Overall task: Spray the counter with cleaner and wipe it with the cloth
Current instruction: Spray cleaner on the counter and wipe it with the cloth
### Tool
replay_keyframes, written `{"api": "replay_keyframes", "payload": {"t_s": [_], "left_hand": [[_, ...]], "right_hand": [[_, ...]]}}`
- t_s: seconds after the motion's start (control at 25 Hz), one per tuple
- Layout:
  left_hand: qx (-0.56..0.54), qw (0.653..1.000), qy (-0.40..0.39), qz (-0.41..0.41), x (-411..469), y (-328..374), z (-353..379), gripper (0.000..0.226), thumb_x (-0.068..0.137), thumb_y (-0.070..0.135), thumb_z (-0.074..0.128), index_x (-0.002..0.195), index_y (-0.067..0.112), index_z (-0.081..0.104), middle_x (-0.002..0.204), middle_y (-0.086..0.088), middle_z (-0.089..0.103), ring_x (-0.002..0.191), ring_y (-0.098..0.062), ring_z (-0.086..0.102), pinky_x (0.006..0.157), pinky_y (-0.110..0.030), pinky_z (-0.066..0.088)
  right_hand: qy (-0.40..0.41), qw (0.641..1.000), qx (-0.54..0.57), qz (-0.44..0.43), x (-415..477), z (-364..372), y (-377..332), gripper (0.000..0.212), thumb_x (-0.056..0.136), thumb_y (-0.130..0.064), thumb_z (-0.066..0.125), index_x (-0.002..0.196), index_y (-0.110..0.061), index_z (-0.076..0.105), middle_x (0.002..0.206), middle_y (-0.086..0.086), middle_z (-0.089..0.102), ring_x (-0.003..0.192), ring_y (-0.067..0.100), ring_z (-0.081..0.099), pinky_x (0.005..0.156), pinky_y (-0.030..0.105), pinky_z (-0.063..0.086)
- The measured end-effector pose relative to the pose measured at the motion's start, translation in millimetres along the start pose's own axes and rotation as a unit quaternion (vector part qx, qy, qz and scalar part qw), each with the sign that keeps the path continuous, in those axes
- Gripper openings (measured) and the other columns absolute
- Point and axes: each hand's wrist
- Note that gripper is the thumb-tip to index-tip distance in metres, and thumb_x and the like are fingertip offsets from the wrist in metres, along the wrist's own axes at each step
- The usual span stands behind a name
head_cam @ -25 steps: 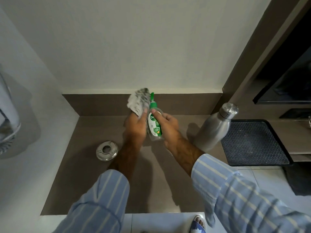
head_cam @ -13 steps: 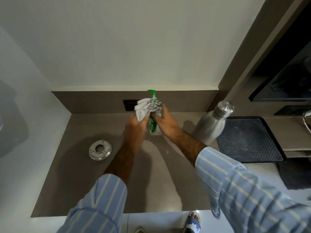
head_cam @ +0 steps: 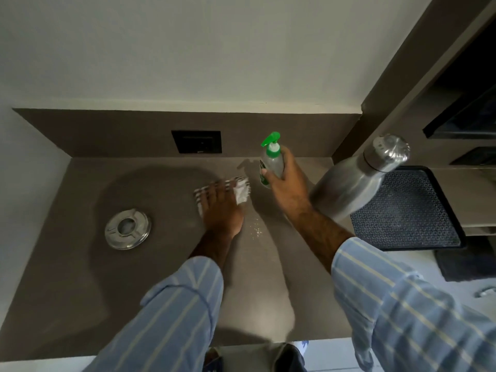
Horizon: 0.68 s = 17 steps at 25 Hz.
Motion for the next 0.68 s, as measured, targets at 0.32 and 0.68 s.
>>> {"api": "replay_keyframes", "payload": {"t_s": [0.32,0.68], "left_hand": [[0.019,0.933,-0.065,0.354,-131.3,-43.2,-0.6,0.073,0.074,0.035,0.060,0.146,0.038,0.050,0.158,0.005,0.047,0.145,-0.026,0.043,0.119,-0.049,0.031],[-0.417,0.902,0.050,-0.104,-180.0,-117.8,-29.9,0.024,0.089,0.021,0.062,0.106,0.011,0.076,0.093,-0.006,0.080,0.095,-0.025,0.077,0.076,-0.021,0.054]], "right_hand": [[-0.075,0.995,0.029,0.058,-13.9,5.9,-7.1,0.059,0.087,-0.015,0.073,0.142,-0.022,0.051,0.136,0.005,0.065,0.124,0.026,0.060,0.108,0.050,0.048],[-0.219,0.975,0.006,0.037,-58.6,76.0,4.6,0.063,0.087,-0.014,0.073,0.144,-0.016,0.047,0.134,0.013,0.064,0.122,0.033,0.062,0.108,0.056,0.047]]}}
Point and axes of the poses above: each hand's wrist, its own x-axis towards the middle knuckle, its own z-axis out of the palm, y = z × x
